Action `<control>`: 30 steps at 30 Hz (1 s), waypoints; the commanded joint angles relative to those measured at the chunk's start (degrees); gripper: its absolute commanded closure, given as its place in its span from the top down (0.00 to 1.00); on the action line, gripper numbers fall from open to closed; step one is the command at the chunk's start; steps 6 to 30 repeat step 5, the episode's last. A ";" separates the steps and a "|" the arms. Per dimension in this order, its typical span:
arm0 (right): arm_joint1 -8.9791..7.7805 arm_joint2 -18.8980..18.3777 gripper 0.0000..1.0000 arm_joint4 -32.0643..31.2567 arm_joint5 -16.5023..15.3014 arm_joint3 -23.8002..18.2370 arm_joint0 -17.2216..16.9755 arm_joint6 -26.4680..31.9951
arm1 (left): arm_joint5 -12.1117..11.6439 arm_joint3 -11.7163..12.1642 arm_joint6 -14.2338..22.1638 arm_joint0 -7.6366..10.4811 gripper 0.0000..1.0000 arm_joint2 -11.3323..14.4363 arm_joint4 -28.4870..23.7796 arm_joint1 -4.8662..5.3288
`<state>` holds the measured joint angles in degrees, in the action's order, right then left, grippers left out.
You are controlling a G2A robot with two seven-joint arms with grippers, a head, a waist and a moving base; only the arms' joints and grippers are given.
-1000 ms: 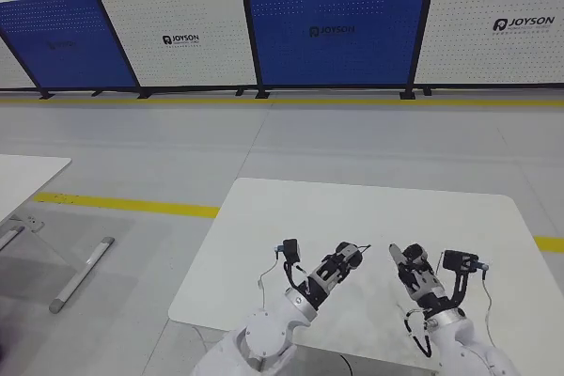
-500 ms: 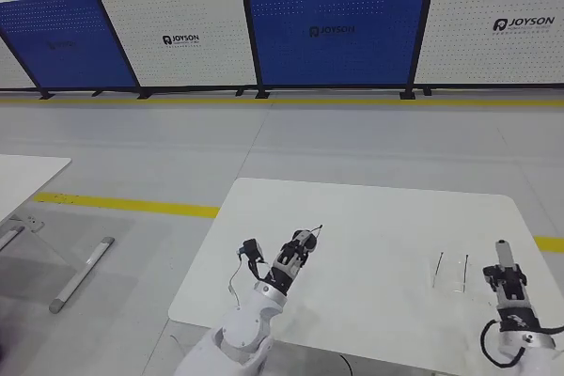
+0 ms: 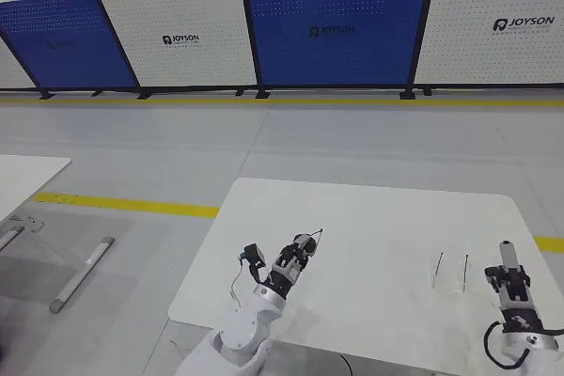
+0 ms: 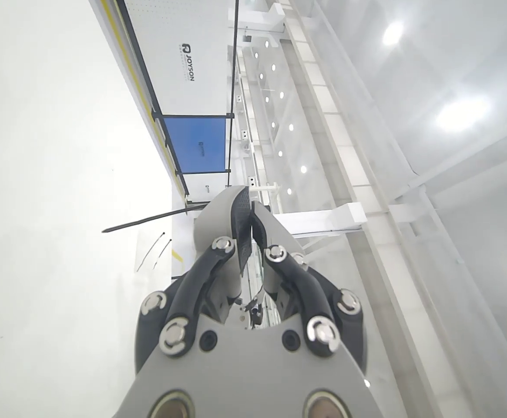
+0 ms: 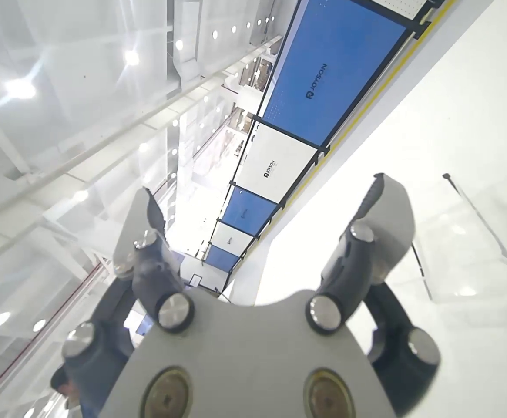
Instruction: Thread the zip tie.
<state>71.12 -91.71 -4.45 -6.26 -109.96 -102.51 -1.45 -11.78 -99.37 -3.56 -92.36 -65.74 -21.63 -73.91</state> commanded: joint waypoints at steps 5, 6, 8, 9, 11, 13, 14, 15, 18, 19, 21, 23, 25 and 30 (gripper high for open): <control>0.00 0.00 1.00 0.00 0.00 0.00 0.00 0.00 | 0.00 0.00 0.00 0.00 0.00 0.00 0.00 0.00; 0.00 0.00 1.00 0.00 0.00 0.00 0.00 0.00 | 0.00 0.00 0.00 0.00 0.00 0.00 0.00 0.00; 0.00 0.00 1.00 0.00 0.00 0.00 0.00 0.00 | 0.00 0.00 0.00 0.00 0.00 0.00 0.00 0.00; 0.00 0.00 1.00 0.00 0.00 0.00 0.00 0.00 | 0.00 0.00 0.00 0.00 0.00 0.00 0.00 0.00; 0.00 0.00 1.00 0.00 0.00 0.00 0.00 0.00 | 0.00 0.00 0.00 0.00 0.00 0.00 0.00 0.00; 0.00 0.00 1.00 0.00 0.00 0.00 0.00 0.00 | 0.00 0.00 0.00 0.00 0.00 0.00 0.00 0.00; 0.00 0.00 1.00 0.00 0.00 0.00 0.00 0.00 | 0.00 0.00 0.00 0.00 0.00 0.00 0.00 0.00; 0.00 0.00 1.00 0.00 0.00 0.00 0.00 0.00 | 0.00 0.00 0.00 0.00 0.00 0.00 0.00 0.00; 0.00 0.00 1.00 0.00 0.00 0.00 0.00 0.00 | 0.00 0.00 0.00 0.00 0.00 0.00 0.00 0.00; 0.00 0.00 1.00 0.00 0.00 0.00 0.00 0.00 | 0.00 0.00 0.00 0.00 0.00 0.00 0.00 0.00; 0.00 0.00 1.00 0.00 0.00 0.00 0.00 0.00 | 0.00 0.00 0.00 0.00 0.00 0.00 0.00 0.00; 0.00 0.00 1.00 0.00 0.00 0.00 0.00 0.00 | 0.00 0.00 0.00 0.00 0.00 0.00 0.00 0.00; 0.00 0.00 1.00 0.00 0.00 0.00 0.00 0.00 | 0.00 0.00 0.00 0.00 0.00 0.00 0.00 0.00; 0.00 0.00 1.00 0.00 0.00 0.00 0.00 0.00 | 0.00 0.00 0.00 0.00 0.00 0.00 0.00 0.00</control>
